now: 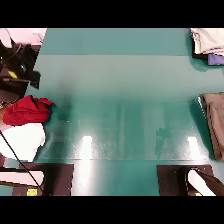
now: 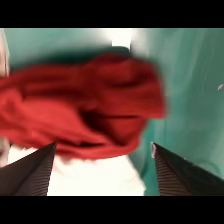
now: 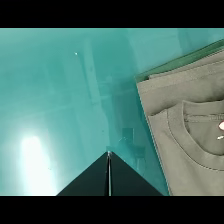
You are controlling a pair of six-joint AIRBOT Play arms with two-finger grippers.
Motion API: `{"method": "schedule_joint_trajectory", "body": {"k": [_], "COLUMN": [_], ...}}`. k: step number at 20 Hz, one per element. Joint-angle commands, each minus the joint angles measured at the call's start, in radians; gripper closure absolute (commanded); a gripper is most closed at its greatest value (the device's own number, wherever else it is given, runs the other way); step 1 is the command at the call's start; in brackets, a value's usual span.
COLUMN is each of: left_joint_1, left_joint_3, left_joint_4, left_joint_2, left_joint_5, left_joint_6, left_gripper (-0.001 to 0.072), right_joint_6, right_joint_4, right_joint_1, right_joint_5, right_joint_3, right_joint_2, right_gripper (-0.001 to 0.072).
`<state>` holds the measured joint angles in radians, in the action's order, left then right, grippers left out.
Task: Fold the shirts.
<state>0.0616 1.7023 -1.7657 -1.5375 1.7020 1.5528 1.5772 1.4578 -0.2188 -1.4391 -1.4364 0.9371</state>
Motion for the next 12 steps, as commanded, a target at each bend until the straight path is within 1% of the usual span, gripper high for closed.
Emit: {"method": "schedule_joint_trajectory", "body": {"k": [1, 5, 8, 9, 10, 12], "left_joint_1": [0.082, 0.091, 0.091, 0.091, 0.091, 0.091], "left_joint_3": [-0.167, -0.301, -0.324, -0.323, -0.323, -0.321], "left_joint_4": [-0.041, -0.026, -0.026, -0.026, -0.020, 0.027], "left_joint_2": [0.001, 0.000, -0.002, -0.002, -0.002, 0.003], "left_joint_5": [-0.064, -0.225, -0.268, -0.270, -0.272, -0.272], "left_joint_6": [0.046, 0.074, 0.075, 0.072, 0.064, 0.047], "left_gripper": [0.0001, 0.0002, 0.0008, 0.0295, 0.0668, 0.0685], "right_joint_6": [0.000, 0.000, 0.000, 0.000, 0.000, 0.000], "right_joint_4": [0.000, 0.000, 0.000, 0.000, 0.000, 0.000], "right_joint_1": [0.000, 0.000, 0.000, 0.000, 0.000, 0.000], "right_joint_5": [0.003, 0.018, 0.018, 0.019, 0.019, 0.031], "right_joint_3": [-0.001, -0.001, -0.001, -0.001, -0.001, -0.001], "right_joint_2": [0.000, 0.000, 0.000, 0.000, 0.000, 0.000], "right_gripper": [0.0690, 0.0690, 0.0690, 0.0690, 0.0690, 0.0690]}}
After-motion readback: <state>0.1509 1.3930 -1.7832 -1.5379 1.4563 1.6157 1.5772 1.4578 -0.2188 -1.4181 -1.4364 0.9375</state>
